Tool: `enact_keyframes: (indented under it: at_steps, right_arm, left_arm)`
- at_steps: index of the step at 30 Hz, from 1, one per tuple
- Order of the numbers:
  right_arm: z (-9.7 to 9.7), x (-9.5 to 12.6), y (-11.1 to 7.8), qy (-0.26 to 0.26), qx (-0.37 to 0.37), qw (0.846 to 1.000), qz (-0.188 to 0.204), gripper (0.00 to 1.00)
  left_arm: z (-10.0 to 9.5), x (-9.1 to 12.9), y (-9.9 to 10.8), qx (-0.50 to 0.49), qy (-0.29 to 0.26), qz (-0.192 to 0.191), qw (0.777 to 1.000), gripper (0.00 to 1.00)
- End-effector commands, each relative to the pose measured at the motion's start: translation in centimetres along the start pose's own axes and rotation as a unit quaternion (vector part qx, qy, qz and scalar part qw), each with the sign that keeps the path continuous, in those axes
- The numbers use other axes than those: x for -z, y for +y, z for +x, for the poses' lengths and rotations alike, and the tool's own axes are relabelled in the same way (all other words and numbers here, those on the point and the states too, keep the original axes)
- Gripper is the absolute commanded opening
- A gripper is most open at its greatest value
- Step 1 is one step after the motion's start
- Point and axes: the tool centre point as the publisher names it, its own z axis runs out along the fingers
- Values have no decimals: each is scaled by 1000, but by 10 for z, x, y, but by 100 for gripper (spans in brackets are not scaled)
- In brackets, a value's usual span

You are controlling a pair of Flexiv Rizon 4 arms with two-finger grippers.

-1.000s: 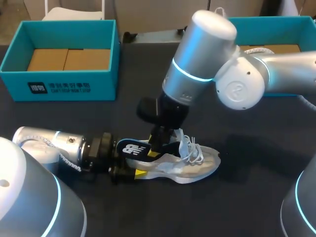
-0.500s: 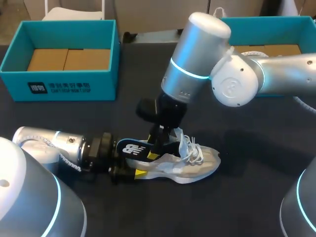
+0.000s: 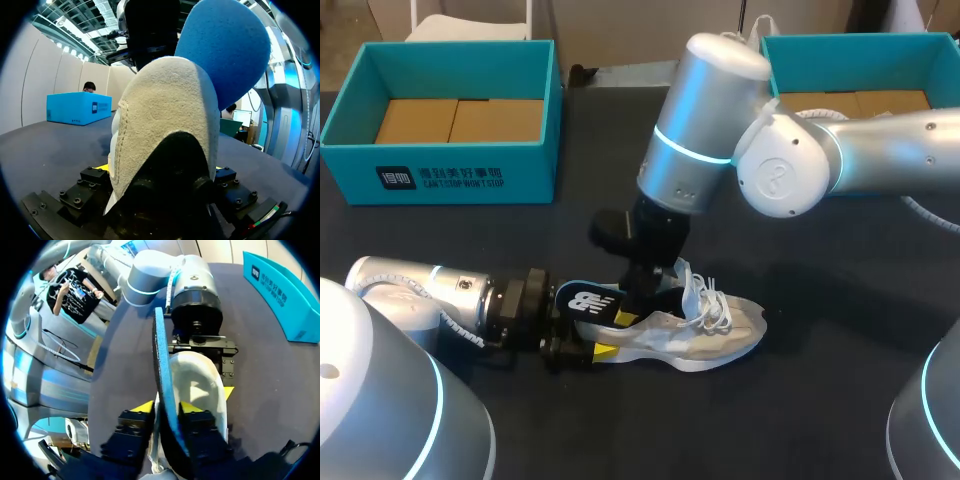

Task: Take the shoe out of the shoebox, open the shoe tongue, remove and reinsert the insole, then place the shoe into the shoebox

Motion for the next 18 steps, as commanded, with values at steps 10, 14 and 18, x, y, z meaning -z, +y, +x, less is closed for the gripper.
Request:
enact_keyframes:
  at_steps: [10,14,18]
  right_arm:
    - [7,21,23,-4,38,998,-57,0]
    - [9,28,32,3,42,995,-87,0]
    - [9,28,32,3,42,995,-87,0]
  left_arm:
    - [0,0,0,0,-1,0,1000,0]
    - [0,0,0,0,-1,0,1000,0]
    - [0,0,0,0,-1,0,1000,0]
